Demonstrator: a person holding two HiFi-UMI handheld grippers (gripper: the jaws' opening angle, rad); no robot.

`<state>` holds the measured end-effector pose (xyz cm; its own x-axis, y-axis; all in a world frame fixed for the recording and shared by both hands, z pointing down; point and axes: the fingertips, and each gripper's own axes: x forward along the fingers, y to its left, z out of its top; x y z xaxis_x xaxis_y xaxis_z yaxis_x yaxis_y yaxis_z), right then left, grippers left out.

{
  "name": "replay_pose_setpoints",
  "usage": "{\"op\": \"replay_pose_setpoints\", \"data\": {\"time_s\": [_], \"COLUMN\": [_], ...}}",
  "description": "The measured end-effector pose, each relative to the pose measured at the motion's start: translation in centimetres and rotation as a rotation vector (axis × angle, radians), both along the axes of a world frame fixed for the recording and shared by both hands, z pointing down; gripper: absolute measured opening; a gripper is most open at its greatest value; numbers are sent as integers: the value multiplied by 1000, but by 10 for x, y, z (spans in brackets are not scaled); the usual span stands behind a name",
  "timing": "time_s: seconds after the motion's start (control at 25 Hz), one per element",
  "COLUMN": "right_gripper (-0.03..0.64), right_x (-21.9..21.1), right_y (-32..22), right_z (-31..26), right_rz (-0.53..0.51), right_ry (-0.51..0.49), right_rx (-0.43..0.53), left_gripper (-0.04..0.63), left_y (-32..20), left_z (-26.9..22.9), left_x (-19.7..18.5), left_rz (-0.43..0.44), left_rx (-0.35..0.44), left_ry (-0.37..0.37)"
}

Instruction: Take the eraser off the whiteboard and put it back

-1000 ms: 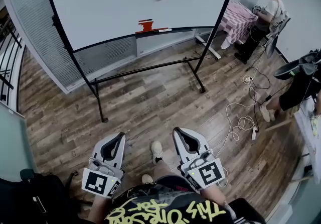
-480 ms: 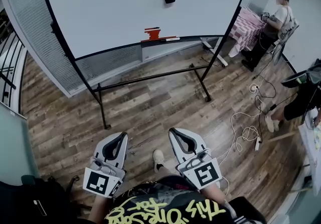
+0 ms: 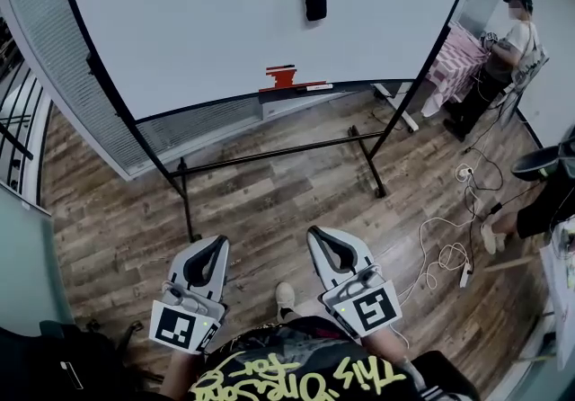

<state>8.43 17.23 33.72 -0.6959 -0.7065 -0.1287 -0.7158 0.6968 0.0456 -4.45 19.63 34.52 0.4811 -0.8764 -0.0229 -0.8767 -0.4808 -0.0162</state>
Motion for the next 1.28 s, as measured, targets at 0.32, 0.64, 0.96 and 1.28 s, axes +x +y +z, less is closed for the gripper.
{"op": "replay_pose_setpoints", "data": {"time_s": [0.32, 0.64, 0.96, 1.28], "right_gripper": [11, 11, 10, 10], "right_x": [10, 14, 6, 16], "right_y": [-49, -78, -80, -89], "right_z": [-3, 0, 0, 0], "right_rz": [-28, -53, -65, -42], "right_ry": [-4, -21, -24, -27], "right_rx": [-6, -28, -39, -35], "left_gripper": [8, 8, 8, 8], "left_y": [-44, -66, -71, -77], "left_z": [-3, -6, -3, -6], "left_x": [2, -2, -1, 6], "left_rz": [-50, -89, -72, -71], "left_rx": [8, 21, -3, 8], "left_ry": [8, -5, -9, -7]}}
